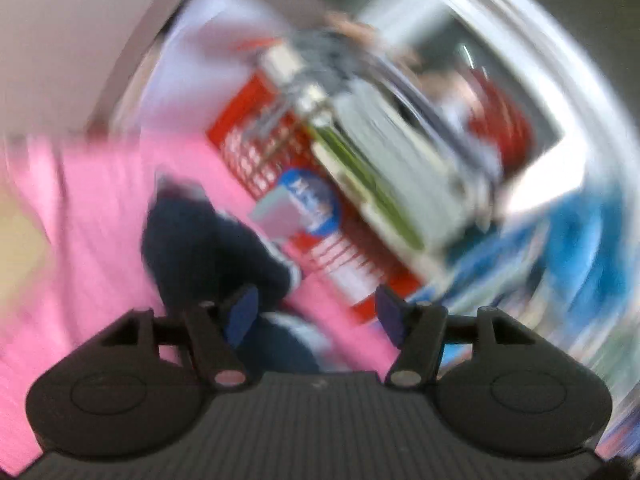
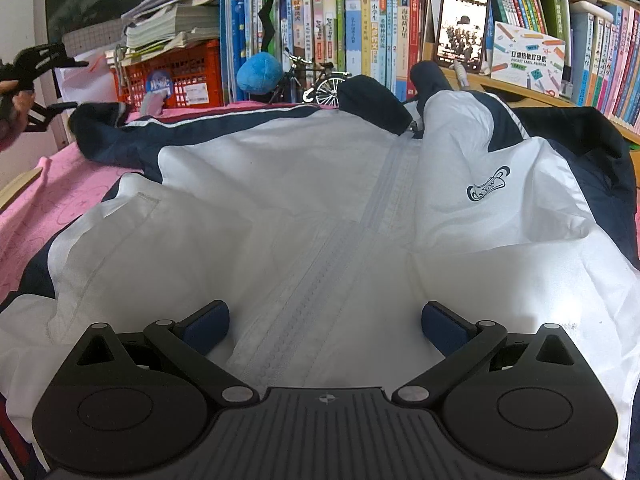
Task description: Fold clothes
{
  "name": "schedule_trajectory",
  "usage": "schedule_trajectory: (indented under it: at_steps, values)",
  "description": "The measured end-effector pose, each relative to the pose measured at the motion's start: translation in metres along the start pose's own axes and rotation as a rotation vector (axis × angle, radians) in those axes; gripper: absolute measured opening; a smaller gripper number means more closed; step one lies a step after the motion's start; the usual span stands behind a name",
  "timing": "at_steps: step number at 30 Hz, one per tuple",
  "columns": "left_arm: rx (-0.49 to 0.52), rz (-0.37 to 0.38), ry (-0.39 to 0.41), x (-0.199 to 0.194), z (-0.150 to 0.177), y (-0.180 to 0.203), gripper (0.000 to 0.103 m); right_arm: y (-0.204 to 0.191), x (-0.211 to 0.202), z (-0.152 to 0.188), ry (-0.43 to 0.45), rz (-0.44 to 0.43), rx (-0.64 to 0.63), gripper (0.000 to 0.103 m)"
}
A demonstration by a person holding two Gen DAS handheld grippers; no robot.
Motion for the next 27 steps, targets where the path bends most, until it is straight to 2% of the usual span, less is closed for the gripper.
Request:
schedule_trajectory:
  at_steps: [2, 4, 6, 9, 13, 15, 18, 21, 24, 27]
  values:
    - [0.3, -0.136, 0.023, -0.016, 0.02, 0.031, 0.063, 0.0, 0.0, 0.0, 0.001, -0.002, -0.001, 0.103]
    - [0.476, -0.166, 0.019, -0.031, 0.045, 0.055, 0.063, 0.0, 0.0, 0.0, 0.001, -0.002, -0.002, 0.103]
    - [0.533, -0.131, -0.003, -0.045, 0.067, 0.068, 0.063, 0.0, 0.0, 0.0, 0.001, -0.003, -0.003, 0.103]
    - [0.59, -0.034, -0.012, -0.075, 0.11, 0.087, 0.063, 0.0, -0.001, 0.0, 0.007, 0.0, -0.002, 0.103]
    - [0.733, 0.105, -0.031, -0.117, 0.19, 0.114, 0.071, 0.008, -0.031, 0.0, 0.118, 0.034, 0.007, 0.099]
    - [0.827, 0.154, -0.069, -0.13, 0.233, 0.124, 0.072, 0.014, -0.058, 0.003, 0.182, 0.028, 0.005, 0.099]
    - [0.913, 0.195, -0.141, -0.138, 0.278, 0.127, 0.072, 0.022, -0.105, 0.014, 0.281, 0.039, -0.017, 0.099]
    - [0.982, 0.224, -0.202, -0.144, 0.314, 0.128, 0.072, 0.028, -0.144, 0.04, 0.342, 0.069, -0.042, 0.1]
    - [1.022, 0.238, -0.231, -0.145, 0.331, 0.126, 0.072, 0.029, -0.165, 0.07, 0.351, 0.079, -0.066, 0.1]
    - [1.068, 0.224, -0.229, -0.144, 0.341, 0.125, 0.074, 0.022, -0.167, 0.101, 0.3, 0.107, -0.111, 0.1]
Point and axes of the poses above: each gripper's, at about its wrist camera, not at the fingertips, and x roughly the way its jaws point, y to its right, z to its underside, the point moved 8 cm from there along x, roughly the way its jaws point, and after that the axes turned 11 degrees about -y, right-handed, at the moved point
